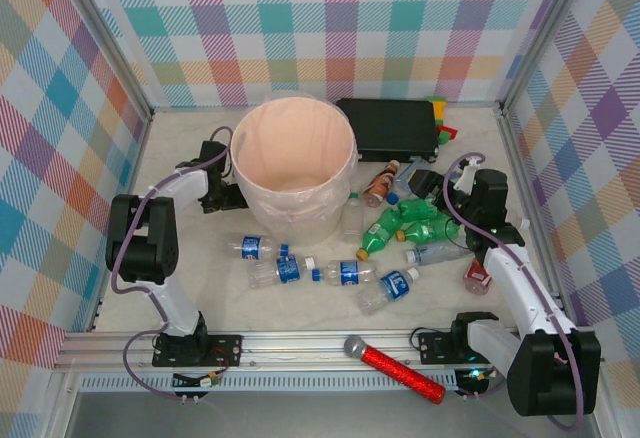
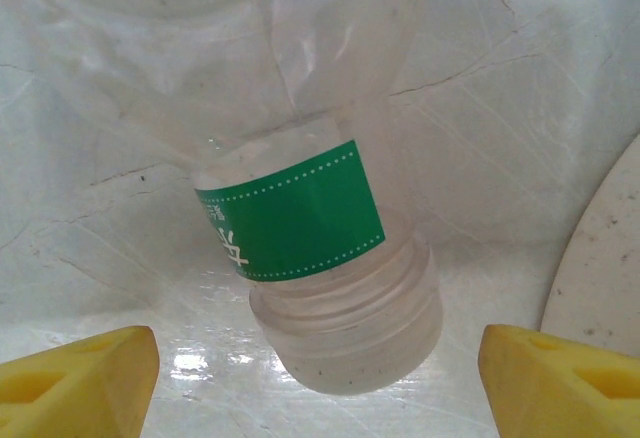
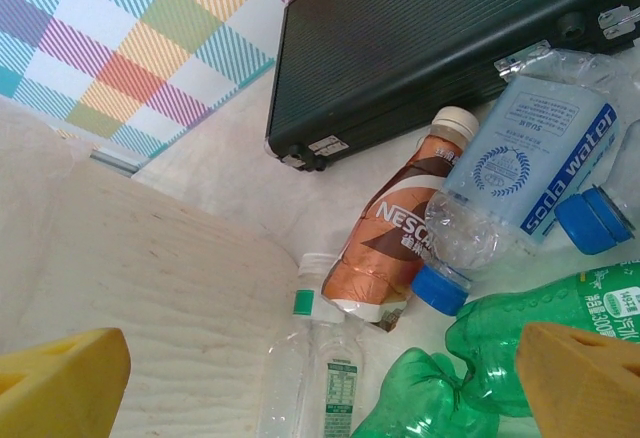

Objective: Put the plastic bottles in the bin

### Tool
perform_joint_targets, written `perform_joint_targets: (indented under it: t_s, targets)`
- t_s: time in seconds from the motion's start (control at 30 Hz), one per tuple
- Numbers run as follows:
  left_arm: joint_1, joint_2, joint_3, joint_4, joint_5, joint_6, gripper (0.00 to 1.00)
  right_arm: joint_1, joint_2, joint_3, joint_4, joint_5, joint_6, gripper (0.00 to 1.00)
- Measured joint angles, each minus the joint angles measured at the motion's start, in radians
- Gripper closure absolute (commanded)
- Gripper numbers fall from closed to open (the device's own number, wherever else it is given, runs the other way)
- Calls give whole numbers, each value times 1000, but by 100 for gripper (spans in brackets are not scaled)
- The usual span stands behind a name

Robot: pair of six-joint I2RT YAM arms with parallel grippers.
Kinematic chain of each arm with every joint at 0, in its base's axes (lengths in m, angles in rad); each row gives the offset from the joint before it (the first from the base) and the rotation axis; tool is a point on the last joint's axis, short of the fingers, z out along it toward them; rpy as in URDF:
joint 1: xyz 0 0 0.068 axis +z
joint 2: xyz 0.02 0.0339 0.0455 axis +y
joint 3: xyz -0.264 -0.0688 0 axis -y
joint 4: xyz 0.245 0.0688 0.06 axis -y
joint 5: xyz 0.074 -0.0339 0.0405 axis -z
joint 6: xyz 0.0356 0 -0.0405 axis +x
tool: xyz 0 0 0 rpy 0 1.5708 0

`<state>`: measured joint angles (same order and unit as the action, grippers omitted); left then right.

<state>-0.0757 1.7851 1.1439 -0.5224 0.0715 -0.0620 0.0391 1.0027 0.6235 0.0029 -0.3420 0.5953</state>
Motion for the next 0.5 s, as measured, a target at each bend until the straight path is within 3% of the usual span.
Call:
perform_joint_targets:
  t_s: [0.13, 0.5]
  targets:
    - [0, 0, 0, 0, 12, -3, 29, 1, 1, 0, 0, 0, 0, 1]
    - [0, 21, 31, -1, -29, -35, 36, 2, 3, 0, 0, 0, 6, 1]
